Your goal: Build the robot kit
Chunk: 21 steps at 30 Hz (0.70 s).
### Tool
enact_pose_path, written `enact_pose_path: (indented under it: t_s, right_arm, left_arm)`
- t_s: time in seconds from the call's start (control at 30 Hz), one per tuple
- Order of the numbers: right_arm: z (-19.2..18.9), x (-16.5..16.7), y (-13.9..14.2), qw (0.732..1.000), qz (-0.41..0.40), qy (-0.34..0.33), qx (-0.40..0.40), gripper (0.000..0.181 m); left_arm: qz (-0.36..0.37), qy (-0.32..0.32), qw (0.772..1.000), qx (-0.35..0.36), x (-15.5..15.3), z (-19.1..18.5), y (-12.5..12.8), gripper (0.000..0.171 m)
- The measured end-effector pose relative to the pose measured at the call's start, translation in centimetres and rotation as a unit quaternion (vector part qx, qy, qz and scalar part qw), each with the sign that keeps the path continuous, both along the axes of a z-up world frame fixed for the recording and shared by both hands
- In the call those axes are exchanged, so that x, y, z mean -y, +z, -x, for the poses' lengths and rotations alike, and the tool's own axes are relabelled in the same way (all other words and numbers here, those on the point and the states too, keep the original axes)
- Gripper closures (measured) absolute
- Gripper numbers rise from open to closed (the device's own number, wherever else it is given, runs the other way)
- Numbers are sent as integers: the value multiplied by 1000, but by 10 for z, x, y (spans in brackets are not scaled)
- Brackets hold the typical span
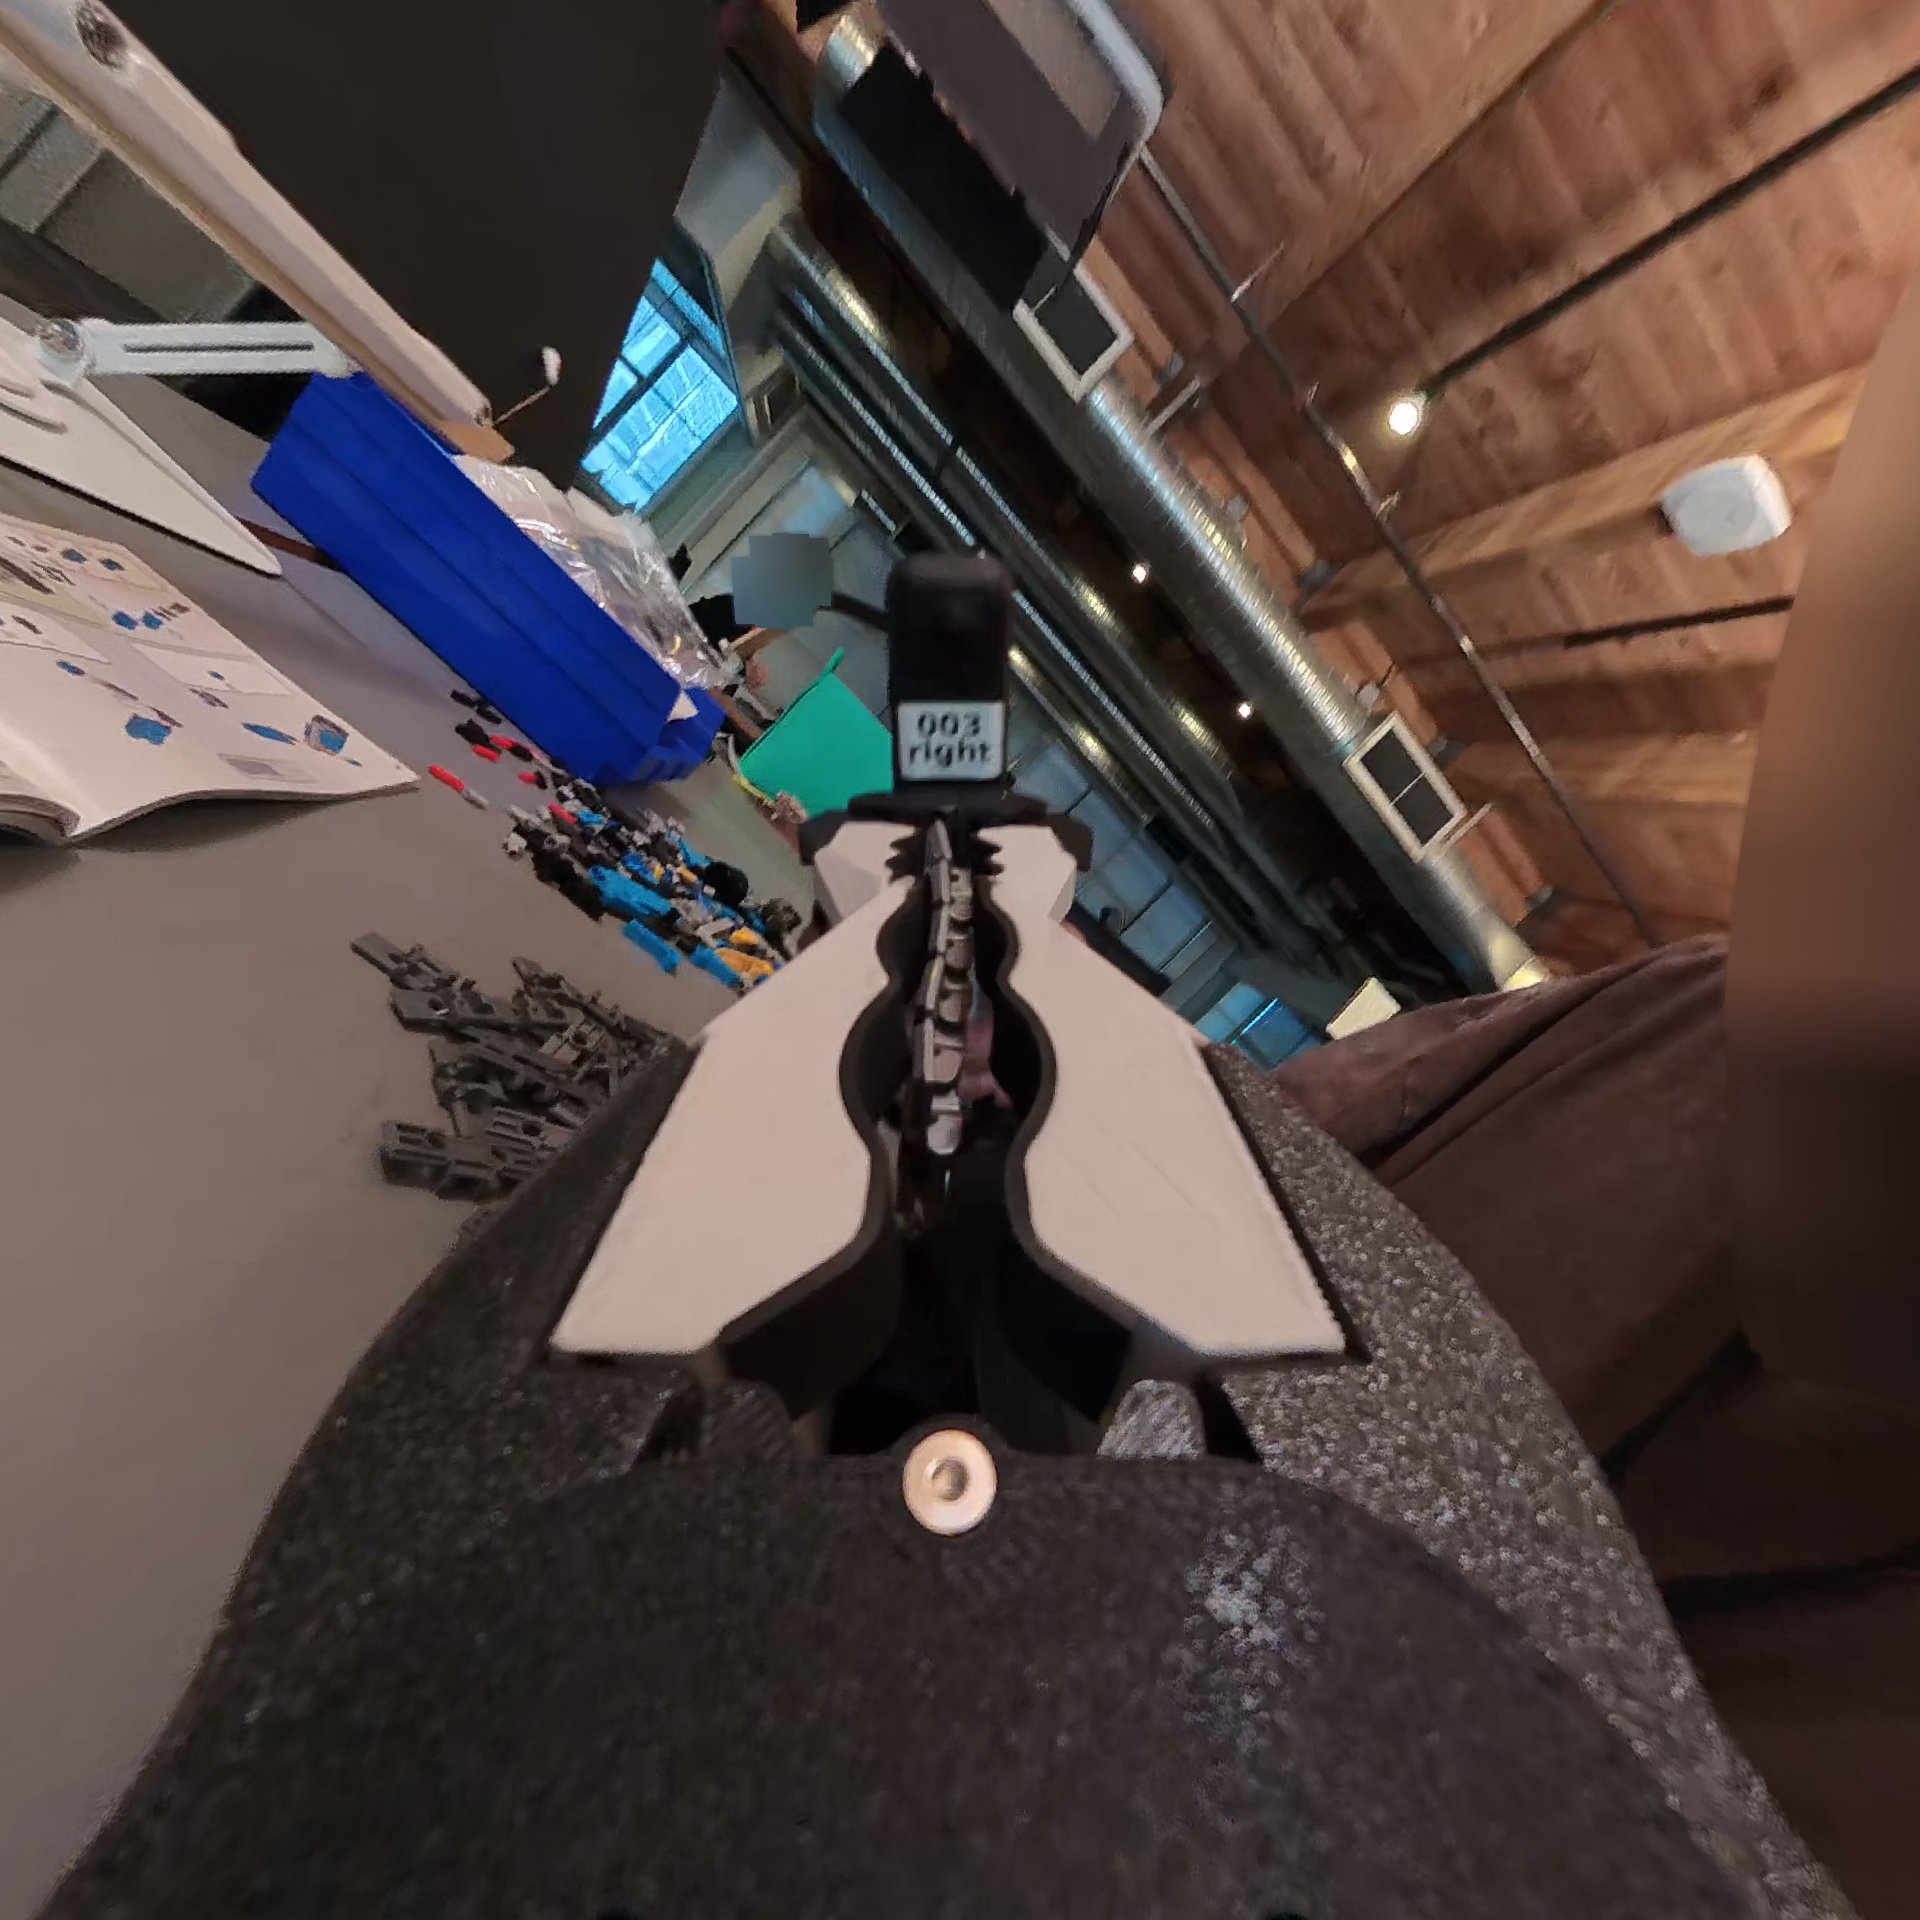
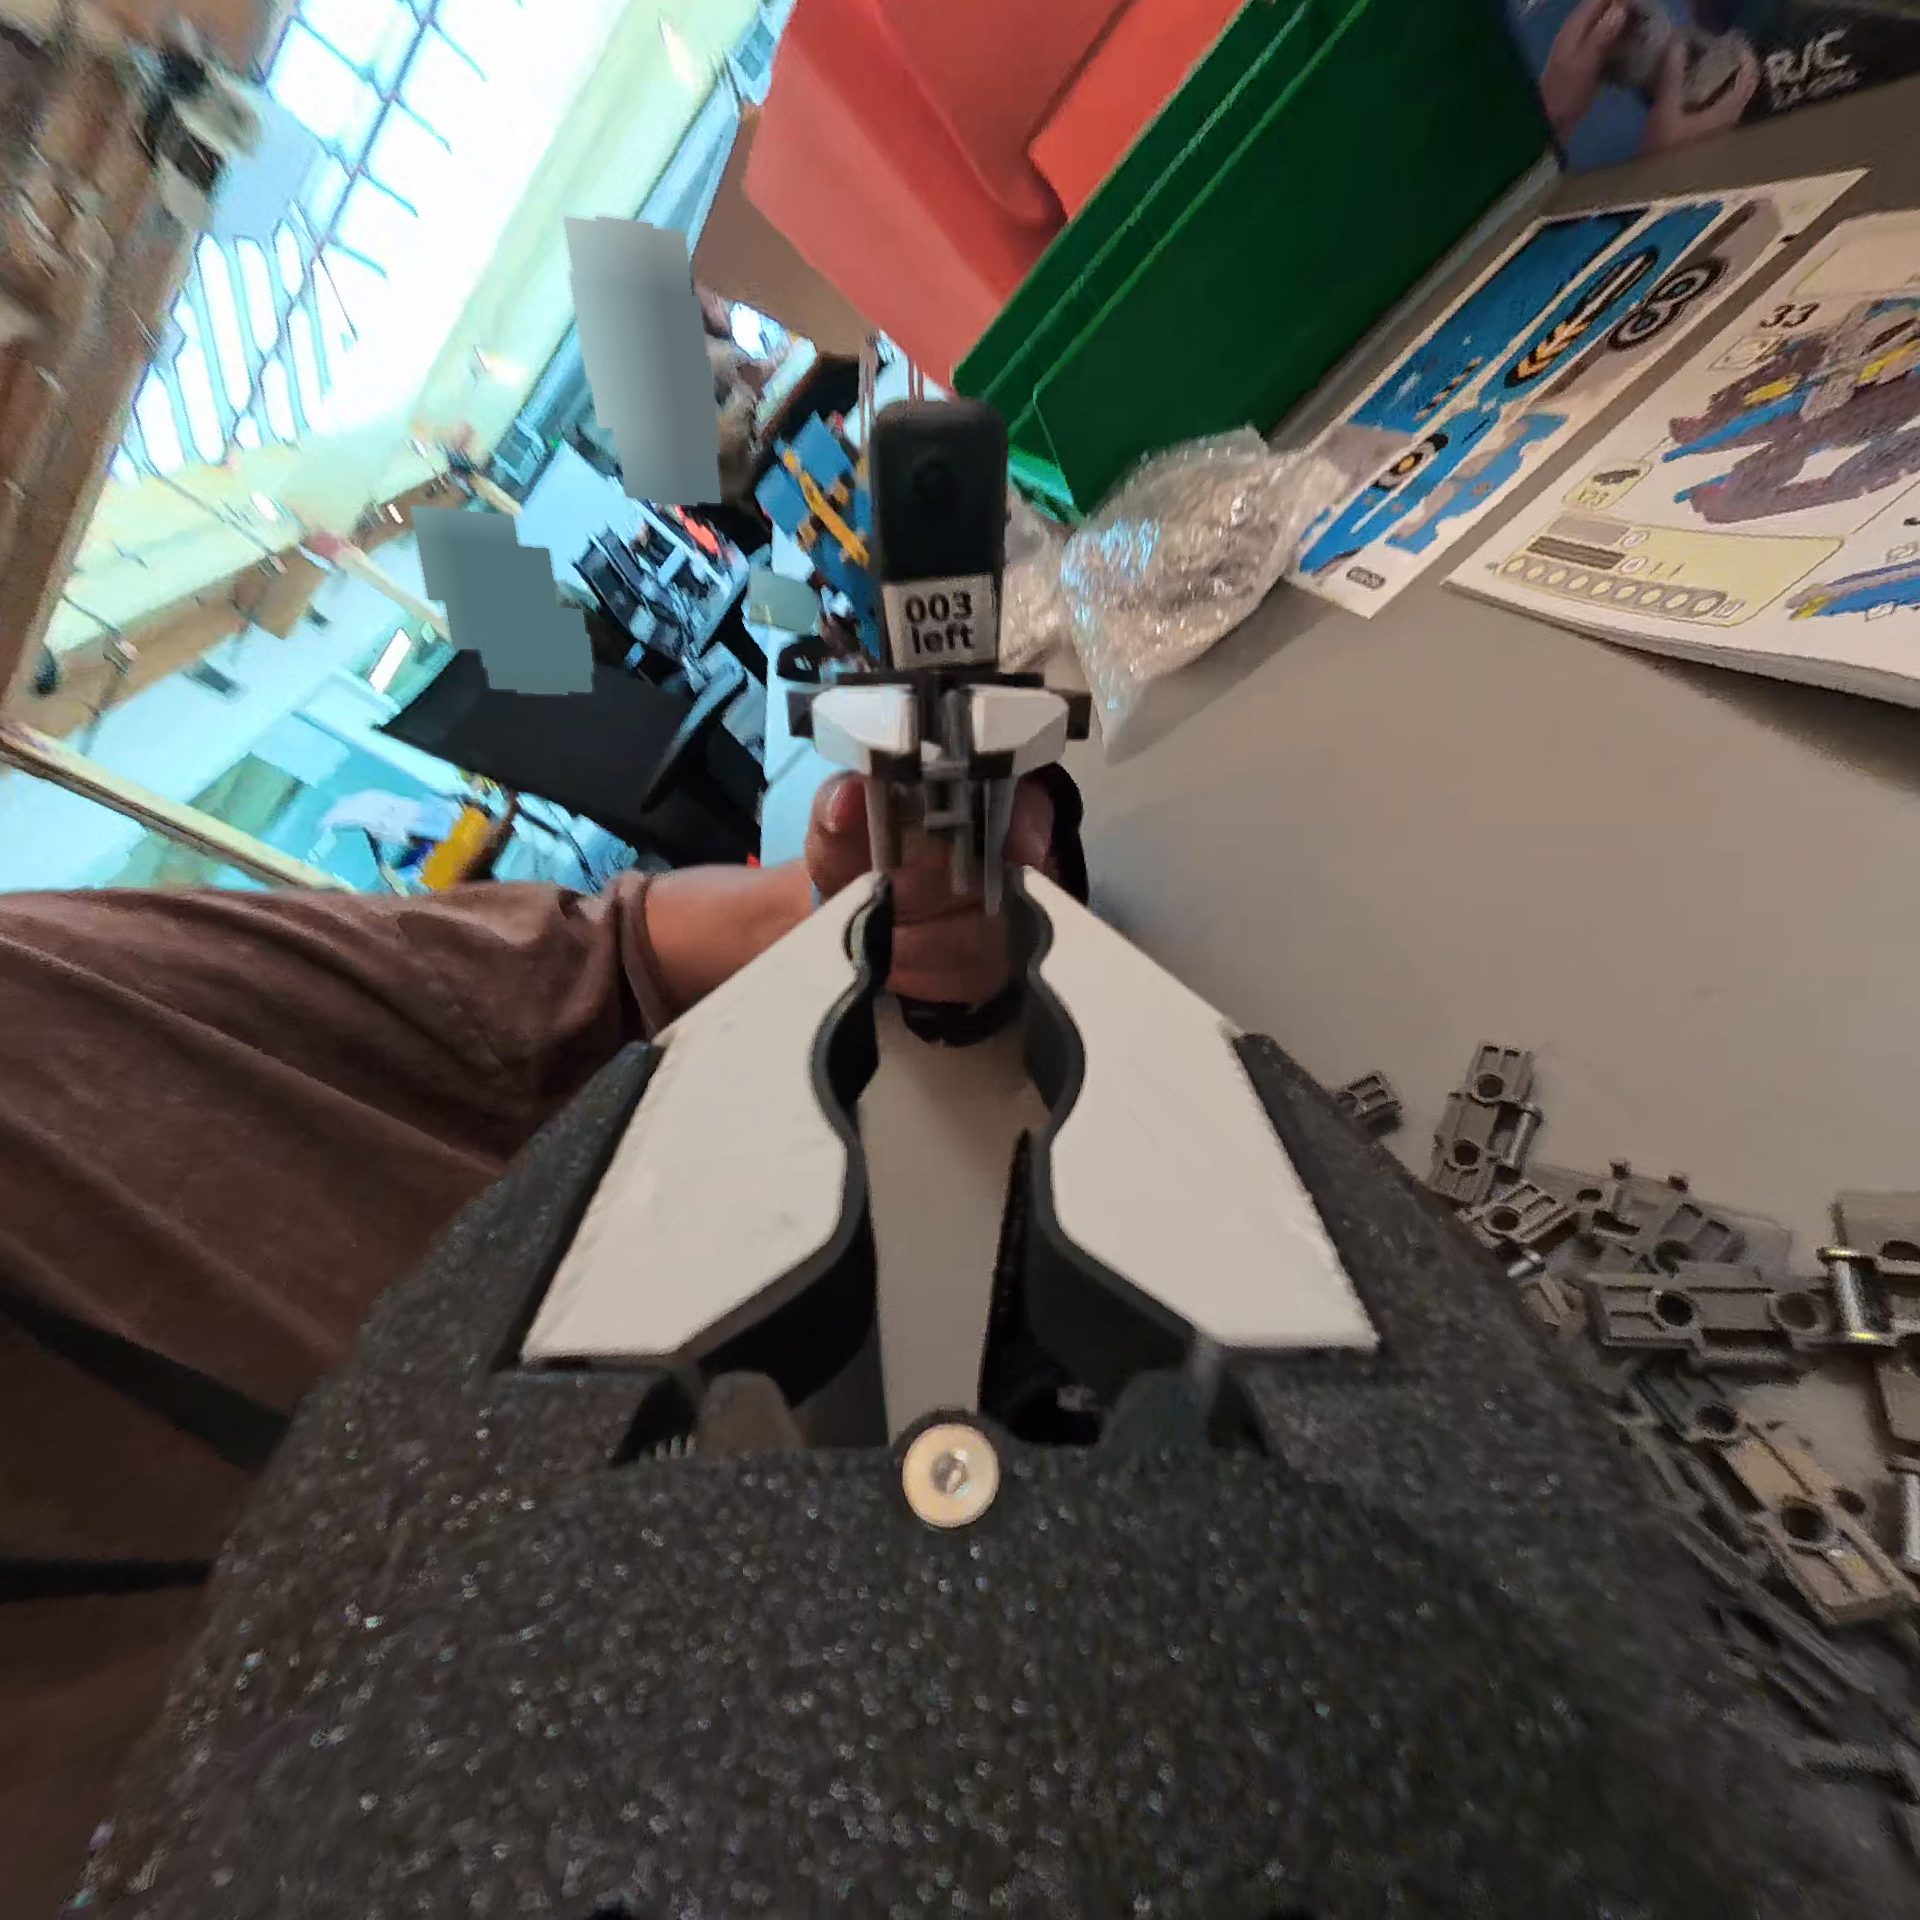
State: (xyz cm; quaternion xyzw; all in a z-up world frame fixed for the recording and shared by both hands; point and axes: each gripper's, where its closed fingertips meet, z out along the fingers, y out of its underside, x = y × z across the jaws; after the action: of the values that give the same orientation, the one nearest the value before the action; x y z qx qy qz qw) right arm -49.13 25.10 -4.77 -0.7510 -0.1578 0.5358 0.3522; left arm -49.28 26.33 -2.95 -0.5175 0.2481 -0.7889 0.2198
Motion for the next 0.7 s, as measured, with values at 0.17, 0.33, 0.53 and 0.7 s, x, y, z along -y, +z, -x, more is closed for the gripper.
enact_pose_path:
  t_s: [0.17,0.33,0.53,0.7]
  right_arm:
    - [16,-2,4,994,6,-15,-109,160]
    - [18,-6,1,991,-28,-44,-124,177]
    - [18,-4,6,985,-42,-54,-159,174]
    - [17,-5,14,974,-45,-68,-212,171]
  left_arm:
    - [-8,-1,1000,19,4,1,6,164]
    - [-7,10,1000,19,2,0,6,165]
    - [16,15,999,39,3,1,9,165]
    - [19,14,999,44,5,0,10,165]
